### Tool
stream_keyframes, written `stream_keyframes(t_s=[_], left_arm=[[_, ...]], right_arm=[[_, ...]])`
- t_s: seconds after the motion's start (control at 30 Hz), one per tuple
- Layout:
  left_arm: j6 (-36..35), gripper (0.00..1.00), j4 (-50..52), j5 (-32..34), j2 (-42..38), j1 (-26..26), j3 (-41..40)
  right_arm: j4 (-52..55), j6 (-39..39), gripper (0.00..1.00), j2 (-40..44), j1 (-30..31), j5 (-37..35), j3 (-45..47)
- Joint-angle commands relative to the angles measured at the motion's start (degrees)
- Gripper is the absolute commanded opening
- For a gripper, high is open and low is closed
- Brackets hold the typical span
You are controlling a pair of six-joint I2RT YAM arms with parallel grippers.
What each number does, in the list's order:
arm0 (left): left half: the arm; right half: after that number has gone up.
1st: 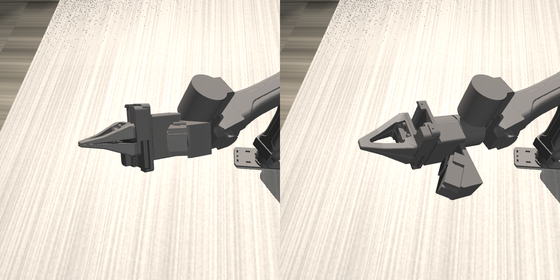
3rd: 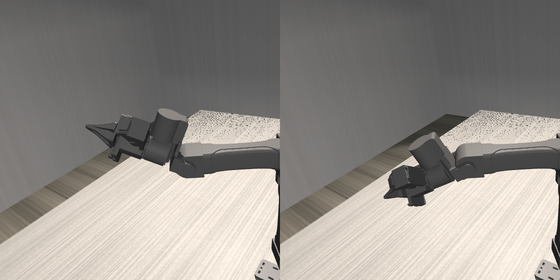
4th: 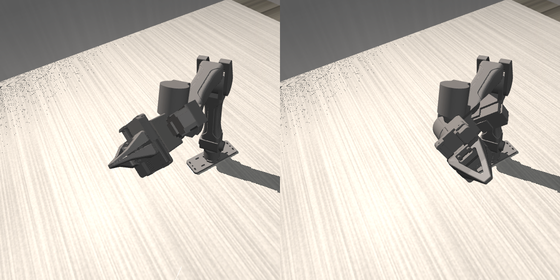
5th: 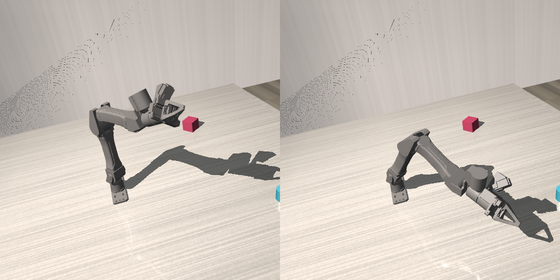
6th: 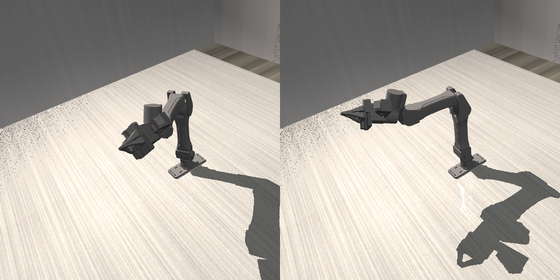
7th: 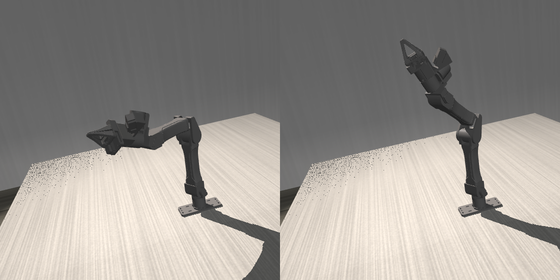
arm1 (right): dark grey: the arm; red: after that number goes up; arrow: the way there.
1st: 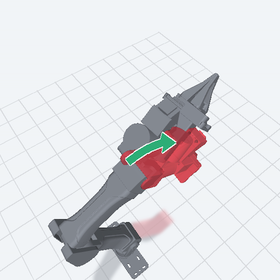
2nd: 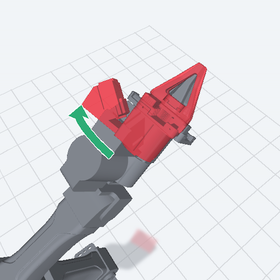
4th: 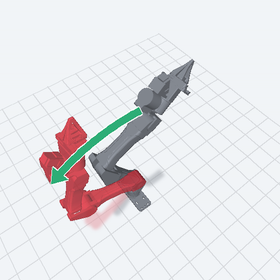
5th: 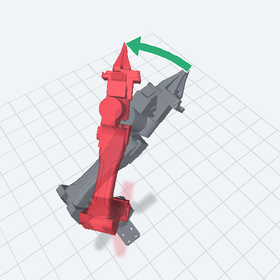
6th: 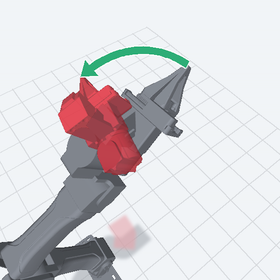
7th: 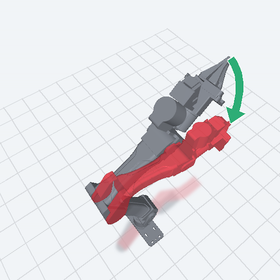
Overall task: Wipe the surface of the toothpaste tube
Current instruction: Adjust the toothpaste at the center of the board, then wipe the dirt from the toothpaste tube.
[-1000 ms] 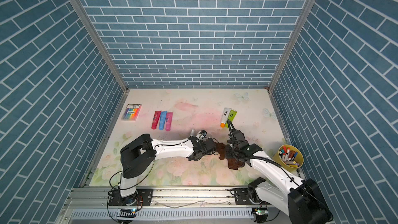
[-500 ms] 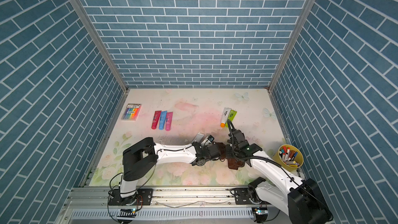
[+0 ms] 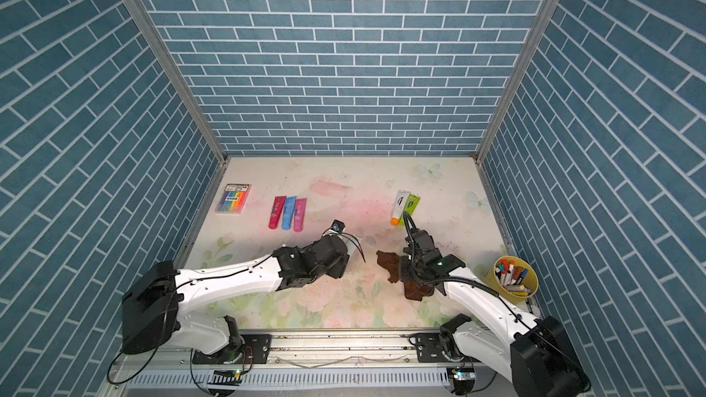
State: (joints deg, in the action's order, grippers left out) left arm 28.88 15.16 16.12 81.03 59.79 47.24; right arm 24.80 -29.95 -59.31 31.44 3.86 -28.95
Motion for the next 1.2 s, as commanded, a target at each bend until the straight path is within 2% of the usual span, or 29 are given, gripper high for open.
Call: stream_keyframes(t_s=[0.0,0.13,0.3,0.6,0.77,0.93,1.07,1.17], left_arm=[[0.55,0.71,-7.86,-9.27,-1.15,-1.26,-5.44],[0.73,0.71,-10.34,-11.32,-0.27,-1.69,-8.66],[0.66,0.69,-10.30,-9.78,1.12,-1.85,-10.05],[-2.05,0.56,-11.54,-9.37,7.10,-2.31,-9.27],[-3.64,0.35,-12.37,-9.43,8.40,-2.70,-9.15],[-8.55,0.20,-14.47,-10.19,7.26,-1.27,-10.24],[-11.42,0.16,-16.68,-12.44,4.87,-0.51,-11.82],[-12.50,0.15,-18.76,-13.81,4.39,0.32,-12.84]], right_arm=[[-0.32,1.31,0.00,0.22,-0.06,0.01,0.30],[-0.29,1.30,0.00,0.21,-0.07,-0.01,0.30],[-0.21,1.30,0.00,0.13,-0.09,-0.23,0.34],[-0.09,1.21,0.00,1.31,-0.09,-0.49,0.54],[0.23,0.83,0.00,5.45,-0.11,0.52,0.92],[3.14,0.59,0.00,8.82,-0.11,-0.39,-3.66],[1.66,1.27,0.00,7.48,-0.06,0.89,-8.27],[-1.22,1.74,0.00,3.97,0.19,5.33,-11.26]])
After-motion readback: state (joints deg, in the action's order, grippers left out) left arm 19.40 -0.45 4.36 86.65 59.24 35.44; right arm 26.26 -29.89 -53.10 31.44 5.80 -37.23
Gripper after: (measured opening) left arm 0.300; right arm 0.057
